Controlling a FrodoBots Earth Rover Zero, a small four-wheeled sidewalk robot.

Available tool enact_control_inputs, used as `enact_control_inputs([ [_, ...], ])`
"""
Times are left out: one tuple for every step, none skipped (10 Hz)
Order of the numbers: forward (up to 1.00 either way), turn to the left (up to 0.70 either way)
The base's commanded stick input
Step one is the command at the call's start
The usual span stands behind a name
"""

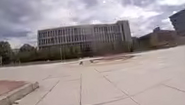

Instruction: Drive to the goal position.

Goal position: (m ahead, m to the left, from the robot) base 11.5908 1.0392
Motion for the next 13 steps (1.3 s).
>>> enact_control_inputs([
  [0.70,0.00],
  [0.70,0.00],
  [0.70,0.00],
  [0.70,0.00],
  [0.70,0.00],
  [0.70,0.00],
  [0.70,0.00],
  [0.70,0.00],
  [0.70,0.00],
  [0.70,0.00],
  [0.70,0.00],
  [0.70,0.00],
  [0.70,0.00],
])
